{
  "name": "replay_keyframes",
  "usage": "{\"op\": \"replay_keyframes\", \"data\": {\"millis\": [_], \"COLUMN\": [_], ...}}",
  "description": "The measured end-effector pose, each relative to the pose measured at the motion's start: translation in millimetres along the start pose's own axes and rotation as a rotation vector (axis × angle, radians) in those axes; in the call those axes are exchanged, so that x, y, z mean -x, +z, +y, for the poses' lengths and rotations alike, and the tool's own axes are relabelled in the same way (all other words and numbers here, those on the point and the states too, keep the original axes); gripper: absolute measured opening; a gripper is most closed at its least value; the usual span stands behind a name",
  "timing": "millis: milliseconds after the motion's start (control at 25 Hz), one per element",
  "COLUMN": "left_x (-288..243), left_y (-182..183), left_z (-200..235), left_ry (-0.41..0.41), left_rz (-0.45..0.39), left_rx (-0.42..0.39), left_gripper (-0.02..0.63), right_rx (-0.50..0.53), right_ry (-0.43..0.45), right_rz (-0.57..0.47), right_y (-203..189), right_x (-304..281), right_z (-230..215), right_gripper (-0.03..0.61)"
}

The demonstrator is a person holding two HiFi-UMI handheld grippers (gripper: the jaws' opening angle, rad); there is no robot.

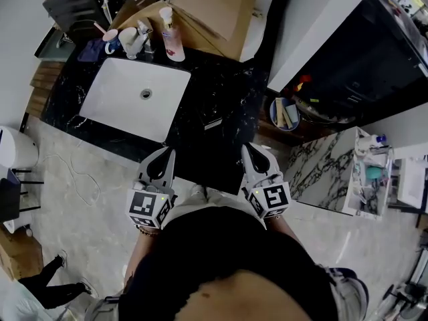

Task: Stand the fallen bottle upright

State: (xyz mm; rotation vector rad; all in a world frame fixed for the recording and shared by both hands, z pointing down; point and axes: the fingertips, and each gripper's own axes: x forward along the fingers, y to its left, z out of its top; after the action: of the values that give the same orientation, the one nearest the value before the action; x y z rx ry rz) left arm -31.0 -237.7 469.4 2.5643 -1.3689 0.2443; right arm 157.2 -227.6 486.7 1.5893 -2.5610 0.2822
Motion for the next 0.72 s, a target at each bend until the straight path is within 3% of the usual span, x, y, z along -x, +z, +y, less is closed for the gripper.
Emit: {"op": "replay_keyframes", "data": {"millis": [720], "left_x": [4.6], "left_y": [-12.5], "left_z": [9.9], "left_ry": [0.030], "left_rz": [0.023], "left_rx": [0.024], "left_gripper": [0.003], "right_rx": [0.017], "right_ry": [0.020], "right_rz": [0.032], "right_y": [-5.8], "right_x": [-13.1], "right_z": [7.3], "right_gripper": [0.006]}}
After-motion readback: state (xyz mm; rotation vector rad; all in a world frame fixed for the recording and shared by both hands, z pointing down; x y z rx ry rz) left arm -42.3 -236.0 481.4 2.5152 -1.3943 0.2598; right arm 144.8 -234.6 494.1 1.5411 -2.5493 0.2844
